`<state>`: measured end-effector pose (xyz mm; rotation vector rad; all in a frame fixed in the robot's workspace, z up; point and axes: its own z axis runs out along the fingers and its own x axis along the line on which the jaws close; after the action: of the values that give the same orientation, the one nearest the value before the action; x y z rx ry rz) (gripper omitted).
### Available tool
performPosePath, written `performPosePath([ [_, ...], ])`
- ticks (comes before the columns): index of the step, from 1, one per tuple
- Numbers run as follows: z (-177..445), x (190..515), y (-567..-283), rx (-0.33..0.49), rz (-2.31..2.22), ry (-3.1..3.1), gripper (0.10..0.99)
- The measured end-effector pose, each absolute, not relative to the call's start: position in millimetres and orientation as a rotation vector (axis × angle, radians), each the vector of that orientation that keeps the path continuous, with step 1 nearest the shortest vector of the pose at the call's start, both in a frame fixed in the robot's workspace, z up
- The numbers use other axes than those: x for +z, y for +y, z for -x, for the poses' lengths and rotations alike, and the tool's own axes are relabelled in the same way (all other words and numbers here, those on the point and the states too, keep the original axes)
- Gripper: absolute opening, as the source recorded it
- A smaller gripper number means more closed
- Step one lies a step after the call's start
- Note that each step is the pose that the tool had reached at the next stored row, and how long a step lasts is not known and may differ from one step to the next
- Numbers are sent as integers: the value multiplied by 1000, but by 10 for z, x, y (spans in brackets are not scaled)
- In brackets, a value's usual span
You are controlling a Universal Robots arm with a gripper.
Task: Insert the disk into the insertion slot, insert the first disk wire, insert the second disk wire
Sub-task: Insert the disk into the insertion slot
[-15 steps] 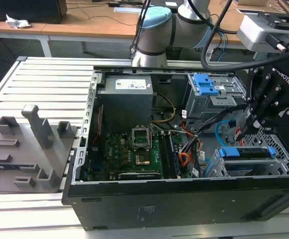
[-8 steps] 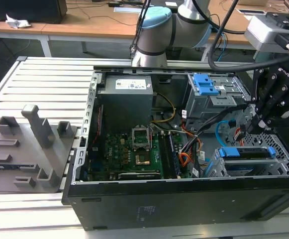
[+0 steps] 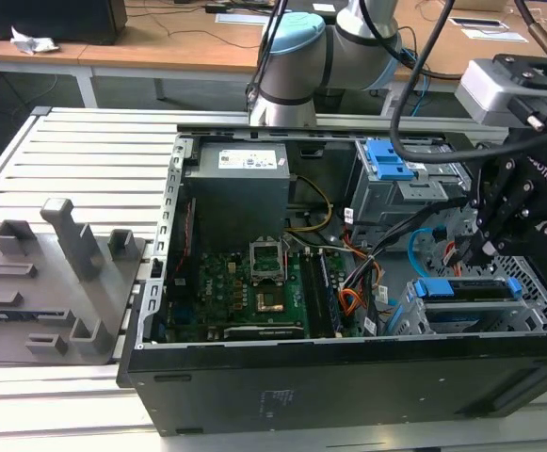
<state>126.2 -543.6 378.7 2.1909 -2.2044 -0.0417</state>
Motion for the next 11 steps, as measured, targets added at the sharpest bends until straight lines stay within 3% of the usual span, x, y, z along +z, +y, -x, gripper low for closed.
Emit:
performPosePath([
  [11,-1336,3667,-5436,-41,-2191,-2204,106],
])
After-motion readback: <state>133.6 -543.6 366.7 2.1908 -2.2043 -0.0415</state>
